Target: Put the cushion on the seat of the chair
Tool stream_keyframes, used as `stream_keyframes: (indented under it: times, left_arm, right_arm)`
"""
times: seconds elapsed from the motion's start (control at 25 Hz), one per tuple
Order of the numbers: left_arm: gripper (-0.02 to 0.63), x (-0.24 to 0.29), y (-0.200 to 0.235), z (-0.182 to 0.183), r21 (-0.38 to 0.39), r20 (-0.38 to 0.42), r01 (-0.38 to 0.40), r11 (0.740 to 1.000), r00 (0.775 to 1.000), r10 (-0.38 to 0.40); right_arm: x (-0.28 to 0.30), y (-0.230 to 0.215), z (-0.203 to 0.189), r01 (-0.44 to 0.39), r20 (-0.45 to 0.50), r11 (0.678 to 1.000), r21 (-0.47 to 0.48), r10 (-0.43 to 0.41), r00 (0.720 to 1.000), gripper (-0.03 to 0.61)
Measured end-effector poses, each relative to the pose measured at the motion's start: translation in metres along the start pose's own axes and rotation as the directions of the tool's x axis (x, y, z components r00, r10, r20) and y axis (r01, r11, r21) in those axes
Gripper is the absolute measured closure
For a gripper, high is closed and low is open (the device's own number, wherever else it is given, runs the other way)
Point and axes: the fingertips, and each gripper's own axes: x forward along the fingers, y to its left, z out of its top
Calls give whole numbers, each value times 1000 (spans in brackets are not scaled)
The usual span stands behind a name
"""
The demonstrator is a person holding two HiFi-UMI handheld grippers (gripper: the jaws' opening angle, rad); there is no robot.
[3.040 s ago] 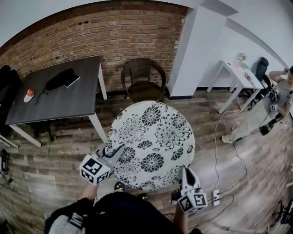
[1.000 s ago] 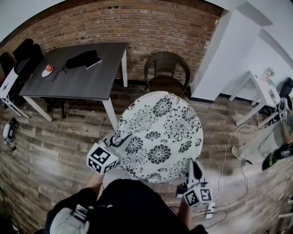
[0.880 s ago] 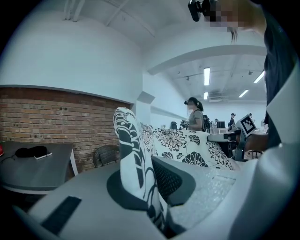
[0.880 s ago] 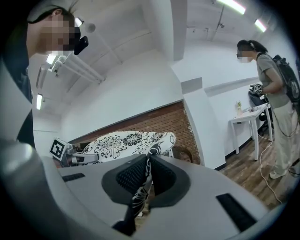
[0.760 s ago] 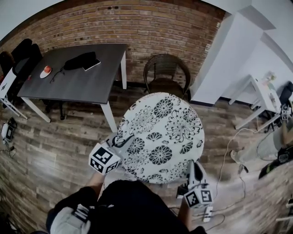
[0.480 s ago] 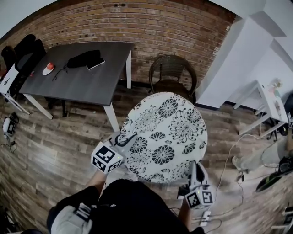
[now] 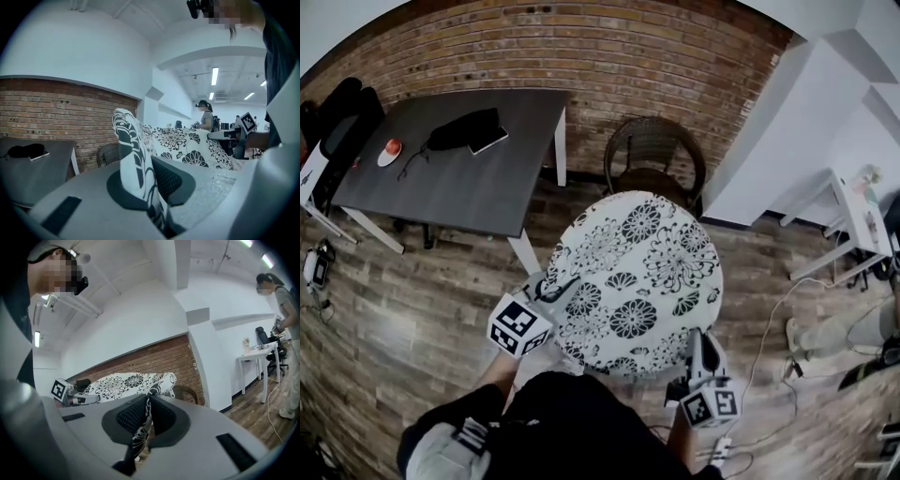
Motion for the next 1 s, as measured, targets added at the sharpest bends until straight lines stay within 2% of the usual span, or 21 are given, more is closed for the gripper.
stream_keyframes:
  times: [0.2, 0.44, 1.0]
  left_arm:
    - [601, 29, 29, 9, 1, -10, 20, 1000, 1000, -20]
    - [601, 50, 66, 11, -16, 2, 23, 1000, 1000, -23]
    - [601, 53, 153, 3, -38, 5, -53, 998, 999, 53]
  right_arm:
    - [39, -1, 19, -1, 14, 1000, 8, 0, 1000, 560]
    - [81, -3, 20, 12, -19, 1000, -17, -13, 1000, 560]
    - [179, 29, 16, -68, -48, 997, -45, 66, 997, 560]
